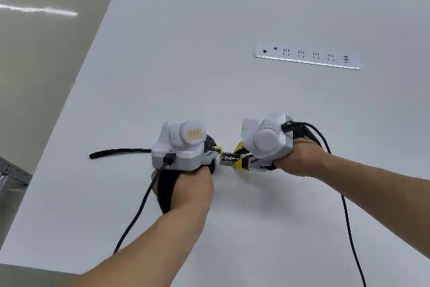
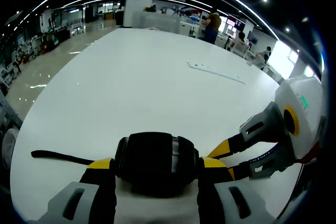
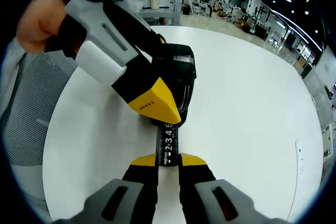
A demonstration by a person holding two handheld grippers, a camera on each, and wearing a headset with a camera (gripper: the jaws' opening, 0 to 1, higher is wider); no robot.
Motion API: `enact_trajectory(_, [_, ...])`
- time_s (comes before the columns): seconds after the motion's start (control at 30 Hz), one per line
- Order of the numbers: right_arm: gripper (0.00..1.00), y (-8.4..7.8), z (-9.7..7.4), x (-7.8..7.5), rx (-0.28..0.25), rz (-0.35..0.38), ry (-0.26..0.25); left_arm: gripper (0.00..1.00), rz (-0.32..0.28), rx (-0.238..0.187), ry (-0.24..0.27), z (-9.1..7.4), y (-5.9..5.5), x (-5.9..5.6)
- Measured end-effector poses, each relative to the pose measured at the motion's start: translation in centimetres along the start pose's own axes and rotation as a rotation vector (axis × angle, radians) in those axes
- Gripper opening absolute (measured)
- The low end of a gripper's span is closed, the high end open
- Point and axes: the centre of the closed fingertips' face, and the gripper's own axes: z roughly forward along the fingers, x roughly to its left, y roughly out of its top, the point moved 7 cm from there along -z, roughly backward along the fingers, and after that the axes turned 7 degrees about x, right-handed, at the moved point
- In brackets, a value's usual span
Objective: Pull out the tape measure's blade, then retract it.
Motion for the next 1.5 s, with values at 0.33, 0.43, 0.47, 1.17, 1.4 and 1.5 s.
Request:
enact_trajectory(0.33, [0.14,0.3,0.2,-0.1,-0.001,0.003,0.002,0.59,0.004,0.001,-0.001,0.0,0.0,0.0])
enact_trajectory(0.43, [0.14,0.5,0.3,0.0,-0.001,0.003,0.002,0.59,0.007,-0.007,0.002,0.0,0.0,0.0])
enact_trajectory(0.47, [0.14,0.5,0.3,0.0,-0.001,0.003,0.002,0.59,0.007,-0.008,0.001,0.0,0.0,0.0])
enact_trajectory(1.17, [0.14,1.7,0.8,0.0,-0.013,0.009,0.004,0.58,0.009,-0.010,-0.001,0.0,0.0,0.0])
enact_trajectory(1.4, [0.14,1.8,0.9,-0.1,-0.015,0.013,0.005,0.58,0.010,-0.010,-0.001,0.0,0.0,0.0])
enact_trajectory(1.5, [0.14,1.9,1.0,-0.1,-0.020,0.019,0.004,0.58,0.011,-0.012,0.000,0.0,0.0,0.0])
